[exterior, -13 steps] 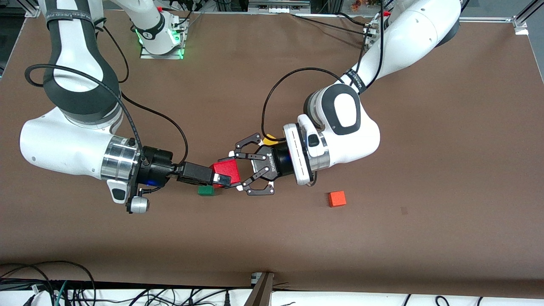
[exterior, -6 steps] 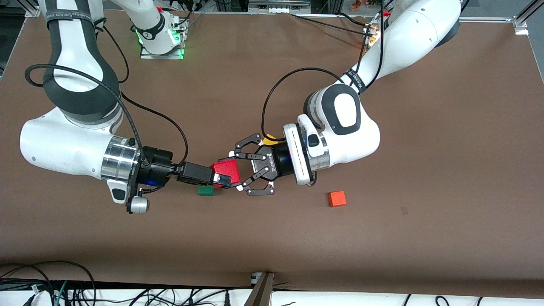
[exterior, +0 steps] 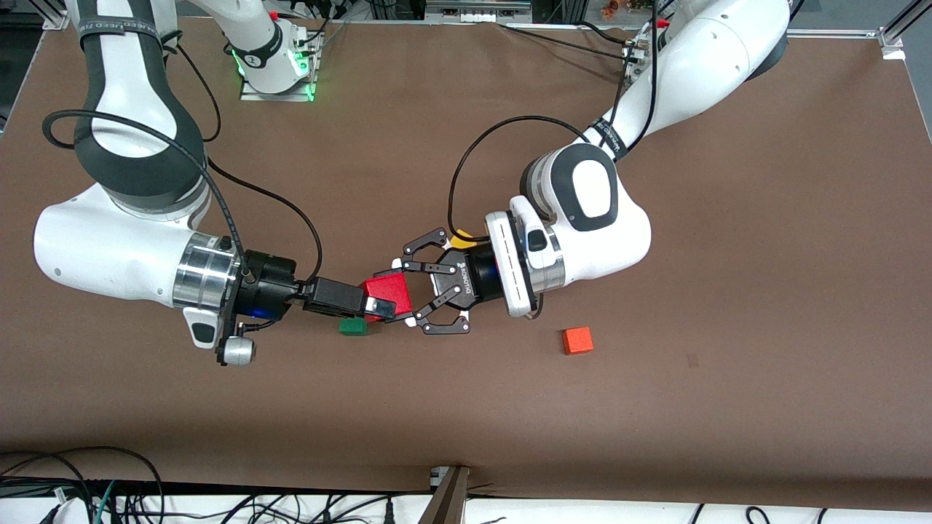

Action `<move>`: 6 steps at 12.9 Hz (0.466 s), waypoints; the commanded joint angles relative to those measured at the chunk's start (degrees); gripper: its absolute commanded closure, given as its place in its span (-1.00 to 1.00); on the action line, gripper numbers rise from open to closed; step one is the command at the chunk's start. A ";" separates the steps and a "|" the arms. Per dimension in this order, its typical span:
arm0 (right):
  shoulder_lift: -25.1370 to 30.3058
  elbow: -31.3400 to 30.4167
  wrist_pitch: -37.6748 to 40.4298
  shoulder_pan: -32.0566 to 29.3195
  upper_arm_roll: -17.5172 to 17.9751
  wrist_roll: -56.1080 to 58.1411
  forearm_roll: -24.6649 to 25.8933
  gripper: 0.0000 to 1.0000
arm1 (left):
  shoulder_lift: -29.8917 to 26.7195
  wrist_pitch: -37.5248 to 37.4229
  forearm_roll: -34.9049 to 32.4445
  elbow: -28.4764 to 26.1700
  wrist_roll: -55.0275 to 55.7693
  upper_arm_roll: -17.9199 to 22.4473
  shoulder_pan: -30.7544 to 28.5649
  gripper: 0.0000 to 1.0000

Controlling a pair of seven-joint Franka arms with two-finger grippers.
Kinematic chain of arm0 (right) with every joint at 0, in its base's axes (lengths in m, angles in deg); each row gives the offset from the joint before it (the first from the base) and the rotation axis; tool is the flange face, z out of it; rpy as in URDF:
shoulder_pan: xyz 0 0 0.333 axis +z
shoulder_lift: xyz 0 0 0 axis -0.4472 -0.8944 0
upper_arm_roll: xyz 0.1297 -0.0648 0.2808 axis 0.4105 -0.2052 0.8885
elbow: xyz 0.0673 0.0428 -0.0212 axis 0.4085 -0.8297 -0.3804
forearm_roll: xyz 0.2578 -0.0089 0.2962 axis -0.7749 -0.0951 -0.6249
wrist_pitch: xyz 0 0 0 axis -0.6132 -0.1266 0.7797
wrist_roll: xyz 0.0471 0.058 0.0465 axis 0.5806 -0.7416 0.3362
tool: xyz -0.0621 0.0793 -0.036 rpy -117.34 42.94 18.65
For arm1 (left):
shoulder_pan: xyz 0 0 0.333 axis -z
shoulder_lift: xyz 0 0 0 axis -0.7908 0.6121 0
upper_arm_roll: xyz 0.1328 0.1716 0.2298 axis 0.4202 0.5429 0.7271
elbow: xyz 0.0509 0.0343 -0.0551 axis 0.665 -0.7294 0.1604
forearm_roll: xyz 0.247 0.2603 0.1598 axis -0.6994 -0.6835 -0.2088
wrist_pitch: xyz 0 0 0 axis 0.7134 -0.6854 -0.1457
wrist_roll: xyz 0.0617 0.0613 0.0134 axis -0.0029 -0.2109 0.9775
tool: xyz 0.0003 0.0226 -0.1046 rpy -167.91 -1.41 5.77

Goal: Pass red block to right arm, stack on blue
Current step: 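Bring the right gripper to the red cube held by the left gripper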

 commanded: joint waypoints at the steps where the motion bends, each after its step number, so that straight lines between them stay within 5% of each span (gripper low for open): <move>1: -1.14 2.37 0.37 -0.13 0.20 -0.91 0.32 1.00 | 0.14 -0.16 1.46 1.07 -0.14 -0.11 0.46 1.00; 4: -1.14 2.37 0.37 -0.13 0.20 -0.91 0.32 1.00 | 0.05 -0.16 1.46 0.99 -0.14 -0.02 0.37 1.00; 5: -1.14 2.37 0.37 -0.13 0.20 -0.91 0.32 1.00 | 0.05 -0.16 1.46 0.99 -0.14 -0.20 0.28 -0.80; 6: -1.14 2.37 0.37 -0.22 0.20 -0.91 0.32 1.00 | 0.05 -0.07 1.72 0.99 0.91 -0.46 0.37 -1.00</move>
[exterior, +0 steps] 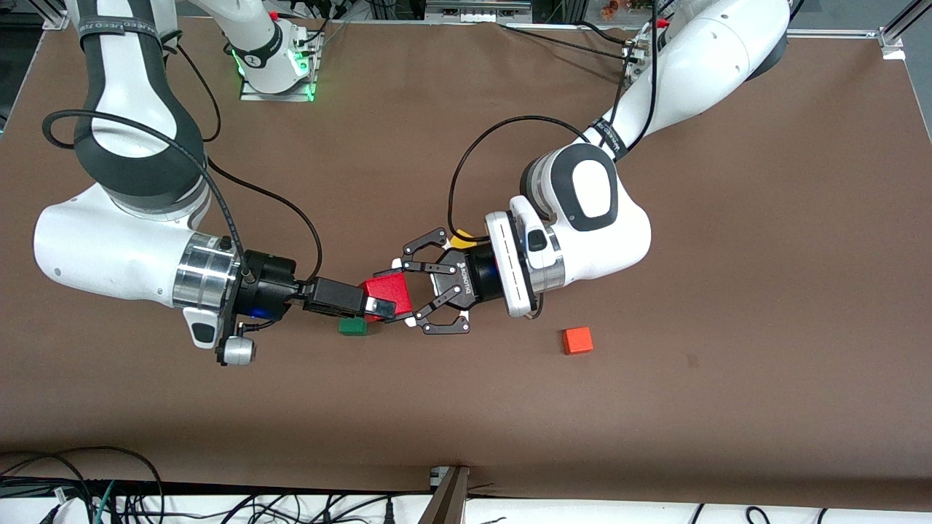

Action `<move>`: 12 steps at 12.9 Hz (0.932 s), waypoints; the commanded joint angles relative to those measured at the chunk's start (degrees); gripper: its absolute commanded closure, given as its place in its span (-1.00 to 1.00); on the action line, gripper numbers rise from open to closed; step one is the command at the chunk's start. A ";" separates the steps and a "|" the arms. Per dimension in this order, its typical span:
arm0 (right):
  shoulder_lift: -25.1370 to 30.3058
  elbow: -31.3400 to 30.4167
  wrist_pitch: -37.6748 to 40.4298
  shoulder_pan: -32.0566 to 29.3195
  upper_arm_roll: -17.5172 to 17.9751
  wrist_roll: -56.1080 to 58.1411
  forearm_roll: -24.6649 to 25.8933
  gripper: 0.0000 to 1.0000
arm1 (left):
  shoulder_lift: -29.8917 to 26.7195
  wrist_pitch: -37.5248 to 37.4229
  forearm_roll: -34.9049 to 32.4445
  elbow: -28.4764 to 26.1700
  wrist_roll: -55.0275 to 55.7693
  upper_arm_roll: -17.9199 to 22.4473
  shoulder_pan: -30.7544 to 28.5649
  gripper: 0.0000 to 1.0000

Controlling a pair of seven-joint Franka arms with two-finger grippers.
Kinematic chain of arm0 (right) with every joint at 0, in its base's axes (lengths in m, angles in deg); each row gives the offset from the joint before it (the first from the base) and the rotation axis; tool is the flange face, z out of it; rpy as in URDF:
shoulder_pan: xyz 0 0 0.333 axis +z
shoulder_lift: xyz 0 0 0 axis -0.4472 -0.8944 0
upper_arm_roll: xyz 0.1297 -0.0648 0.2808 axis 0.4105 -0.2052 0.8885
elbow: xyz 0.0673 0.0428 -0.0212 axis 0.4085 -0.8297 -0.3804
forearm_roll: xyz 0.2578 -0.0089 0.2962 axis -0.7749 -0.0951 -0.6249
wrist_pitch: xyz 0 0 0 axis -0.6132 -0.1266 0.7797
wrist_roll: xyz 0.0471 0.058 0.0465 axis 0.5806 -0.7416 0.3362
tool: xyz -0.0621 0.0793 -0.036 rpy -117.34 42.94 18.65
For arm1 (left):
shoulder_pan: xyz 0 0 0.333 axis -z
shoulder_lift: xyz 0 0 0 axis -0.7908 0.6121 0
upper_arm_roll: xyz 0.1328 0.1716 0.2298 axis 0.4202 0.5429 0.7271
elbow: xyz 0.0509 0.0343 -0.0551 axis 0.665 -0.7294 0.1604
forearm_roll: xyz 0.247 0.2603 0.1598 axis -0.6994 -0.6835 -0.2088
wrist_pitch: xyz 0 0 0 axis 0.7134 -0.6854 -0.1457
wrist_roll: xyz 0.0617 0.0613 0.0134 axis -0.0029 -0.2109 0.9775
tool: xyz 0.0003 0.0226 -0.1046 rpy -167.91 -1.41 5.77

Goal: Pass red block to right arm, stack on blue
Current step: 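Close the right gripper on the red cube and open the left gripper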

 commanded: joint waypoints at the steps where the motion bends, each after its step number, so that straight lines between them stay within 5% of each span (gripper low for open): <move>1: -1.14 2.37 0.37 -0.12 0.20 -0.91 0.33 1.00 | 0.05 -0.05 1.63 0.99 2.10 -0.47 0.27 -1.00; 9: -1.14 2.37 0.46 -0.38 -0.15 -0.64 0.76 1.00 | -0.74 -0.14 1.54 0.90 2.99 -0.30 0.19 -1.00; 12: -1.05 2.28 0.46 -0.56 -0.60 -0.47 7.70 1.00 | -0.74 -0.31 1.37 0.64 2.99 -0.30 -1.21 -1.00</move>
